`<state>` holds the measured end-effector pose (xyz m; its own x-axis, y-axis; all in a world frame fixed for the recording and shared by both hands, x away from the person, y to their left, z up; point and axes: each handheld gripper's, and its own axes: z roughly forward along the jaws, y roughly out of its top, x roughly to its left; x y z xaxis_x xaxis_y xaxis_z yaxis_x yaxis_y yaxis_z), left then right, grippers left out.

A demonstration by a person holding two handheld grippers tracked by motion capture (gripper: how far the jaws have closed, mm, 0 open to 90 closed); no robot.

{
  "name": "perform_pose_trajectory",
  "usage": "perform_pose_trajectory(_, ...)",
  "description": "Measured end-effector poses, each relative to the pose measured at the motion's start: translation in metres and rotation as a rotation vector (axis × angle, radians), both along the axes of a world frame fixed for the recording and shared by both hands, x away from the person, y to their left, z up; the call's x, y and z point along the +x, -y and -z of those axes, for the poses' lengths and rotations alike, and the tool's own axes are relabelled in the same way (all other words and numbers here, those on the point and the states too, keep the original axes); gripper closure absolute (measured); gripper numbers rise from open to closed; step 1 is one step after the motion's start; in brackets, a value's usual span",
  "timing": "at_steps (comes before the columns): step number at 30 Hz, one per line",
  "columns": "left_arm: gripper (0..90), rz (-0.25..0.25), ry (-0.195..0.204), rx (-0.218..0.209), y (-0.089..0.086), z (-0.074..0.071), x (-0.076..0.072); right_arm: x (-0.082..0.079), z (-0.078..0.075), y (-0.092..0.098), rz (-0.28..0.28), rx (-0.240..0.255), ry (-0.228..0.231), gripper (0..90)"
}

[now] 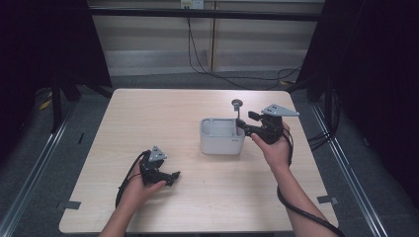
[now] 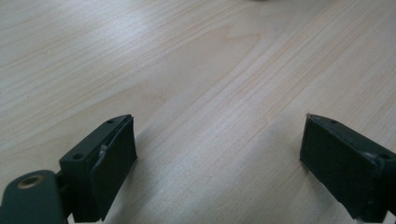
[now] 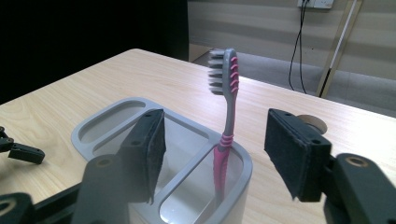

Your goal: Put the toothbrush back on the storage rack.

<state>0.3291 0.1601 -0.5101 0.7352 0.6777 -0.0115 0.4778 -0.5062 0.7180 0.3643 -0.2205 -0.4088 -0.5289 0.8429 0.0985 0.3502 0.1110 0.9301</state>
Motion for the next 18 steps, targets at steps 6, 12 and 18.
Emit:
perform_pose_trajectory(6,10.2,0.001,-0.001,0.0,-0.0001,-0.0001,0.0001,-0.0003,-0.0015,-0.0002,-0.017,-0.016,-0.011,28.7)
perform_pose_trajectory(12,10.3,0.001,-0.001,0.0,-0.0001,0.0,0.0,-0.0034,-0.0021,0.0019,-0.039,-0.041,-0.03,25.6)
perform_pose_trajectory(18,10.3,0.0,-0.001,0.0,-0.0001,-0.0001,0.0,-0.0094,-0.0059,0.004,-0.058,-0.05,-0.037,24.0)
